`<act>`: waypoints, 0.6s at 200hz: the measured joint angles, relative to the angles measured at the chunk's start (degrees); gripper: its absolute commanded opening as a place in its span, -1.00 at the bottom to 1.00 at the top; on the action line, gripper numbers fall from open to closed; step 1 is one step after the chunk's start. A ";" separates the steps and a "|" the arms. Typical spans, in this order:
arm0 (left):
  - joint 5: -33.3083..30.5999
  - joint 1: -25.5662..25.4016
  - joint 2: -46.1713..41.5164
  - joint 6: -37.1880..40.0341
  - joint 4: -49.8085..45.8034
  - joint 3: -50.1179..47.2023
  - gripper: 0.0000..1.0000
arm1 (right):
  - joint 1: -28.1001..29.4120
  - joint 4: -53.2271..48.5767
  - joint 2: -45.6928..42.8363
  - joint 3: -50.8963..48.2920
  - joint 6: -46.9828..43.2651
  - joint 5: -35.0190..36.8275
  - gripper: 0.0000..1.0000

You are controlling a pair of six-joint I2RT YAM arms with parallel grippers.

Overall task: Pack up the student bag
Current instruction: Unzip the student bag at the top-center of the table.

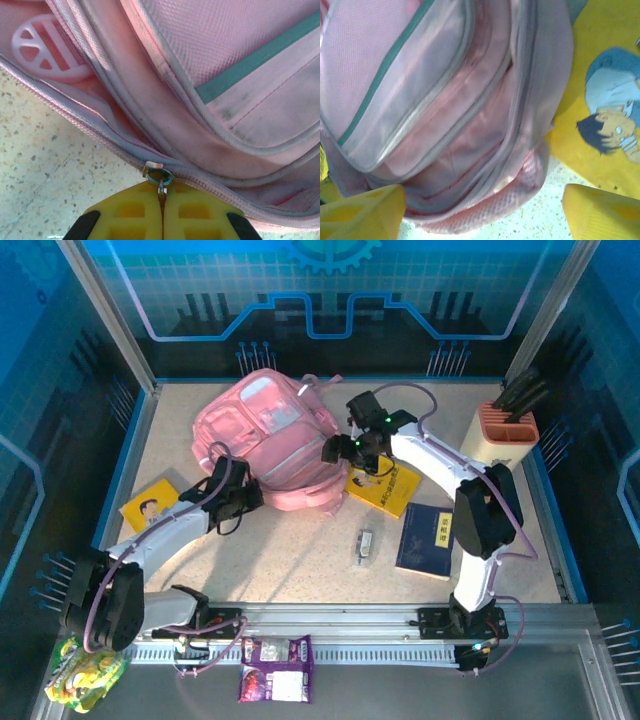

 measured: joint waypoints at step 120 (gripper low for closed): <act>-0.92 -7.93 3.34 1.68 -9.07 5.60 -1.00 | 6.49 0.11 8.20 3.02 6.16 8.55 -0.25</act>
